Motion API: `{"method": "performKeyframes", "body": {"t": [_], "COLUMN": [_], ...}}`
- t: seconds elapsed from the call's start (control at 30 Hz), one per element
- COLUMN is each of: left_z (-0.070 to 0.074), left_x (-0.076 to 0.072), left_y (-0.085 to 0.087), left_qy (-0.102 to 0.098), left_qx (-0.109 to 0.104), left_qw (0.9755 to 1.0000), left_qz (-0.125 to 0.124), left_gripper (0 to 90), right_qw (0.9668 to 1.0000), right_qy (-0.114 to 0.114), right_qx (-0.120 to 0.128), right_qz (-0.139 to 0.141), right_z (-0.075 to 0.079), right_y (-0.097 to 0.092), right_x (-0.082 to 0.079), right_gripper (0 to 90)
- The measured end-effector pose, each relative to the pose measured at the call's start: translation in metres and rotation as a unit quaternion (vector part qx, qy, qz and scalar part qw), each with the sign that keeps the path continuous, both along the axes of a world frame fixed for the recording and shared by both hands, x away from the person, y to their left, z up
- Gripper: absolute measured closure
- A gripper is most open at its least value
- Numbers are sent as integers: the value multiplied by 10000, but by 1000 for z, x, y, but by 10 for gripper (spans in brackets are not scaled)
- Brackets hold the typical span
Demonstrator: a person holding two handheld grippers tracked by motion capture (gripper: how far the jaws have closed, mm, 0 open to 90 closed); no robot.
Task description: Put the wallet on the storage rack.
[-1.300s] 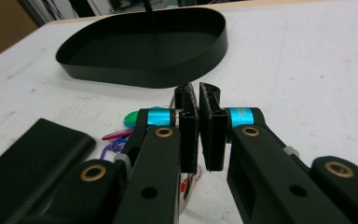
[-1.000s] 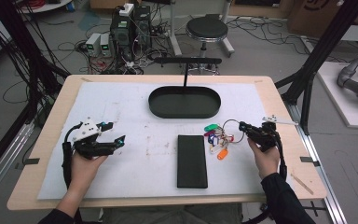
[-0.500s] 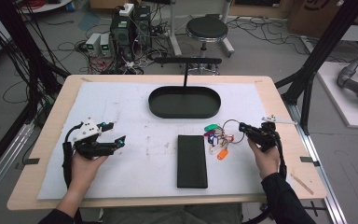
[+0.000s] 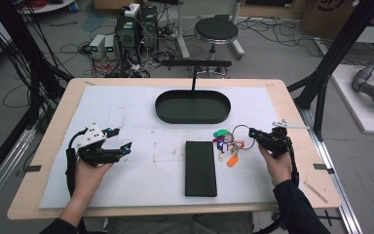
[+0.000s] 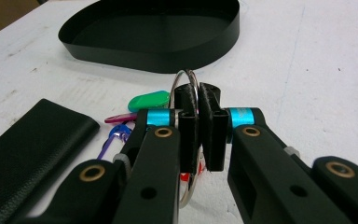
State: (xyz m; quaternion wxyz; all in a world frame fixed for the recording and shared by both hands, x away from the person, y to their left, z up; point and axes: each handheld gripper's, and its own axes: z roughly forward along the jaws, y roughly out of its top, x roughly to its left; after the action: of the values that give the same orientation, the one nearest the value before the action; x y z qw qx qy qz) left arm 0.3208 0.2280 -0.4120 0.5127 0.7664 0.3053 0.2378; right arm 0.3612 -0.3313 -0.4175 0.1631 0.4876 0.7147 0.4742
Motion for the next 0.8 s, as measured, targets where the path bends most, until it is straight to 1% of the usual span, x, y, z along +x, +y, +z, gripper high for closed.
{"method": "performKeyframes", "body": {"t": [0.13,0.23,0.27,0.3,0.37,0.4,0.5,0.53,0.57,0.63,0.67,0.8], "left_z": [1,1,1,1,1,1,1,1,1,1,1,1], "left_x": [0,-1,-1,-1,-1,-1,-1,-1,0,0,0,0], "left_y": [0,0,0,1,1,1,1,1,1,1,1,1], "left_qy": [-16,-17,-17,-20,-21,-19,-20,-18,-15,-13,-11,-12], "left_qx": [9,-16,-16,-11,-13,-14,-16,-12,-16,0,3,-5], "left_qw": [10000,10000,10000,10000,10000,10000,10000,10000,10000,10000,10000,10000], "left_qz": [-6,5,5,3,7,2,4,3,6,1,0,4], "left_gripper": [285,285,285,285,285,285,285,285,285,285,285,285], "right_qw": [9999,9994,9994,9989,9988,9982,9979,9975,9970,9968,9959,9950], "right_qy": [2,-129,-129,-225,-236,-316,-332,-365,-420,-425,-491,-556], "right_qx": [-58,-206,-206,-254,-262,-291,-282,-303,-280,-257,-262,-233], "right_qz": [95,248,248,314,348,409,486,521,594,621,707,793], "right_z": [3,11,11,16,18,21,26,27,33,35,39,45], "right_y": [2,8,8,10,11,11,12,11,11,11,11,11], "right_x": [1,2,2,2,2,2,3,4,5,6,8,9], "right_gripper": [874,877,877,878,878,878,879,879,879,879,879,879]}}
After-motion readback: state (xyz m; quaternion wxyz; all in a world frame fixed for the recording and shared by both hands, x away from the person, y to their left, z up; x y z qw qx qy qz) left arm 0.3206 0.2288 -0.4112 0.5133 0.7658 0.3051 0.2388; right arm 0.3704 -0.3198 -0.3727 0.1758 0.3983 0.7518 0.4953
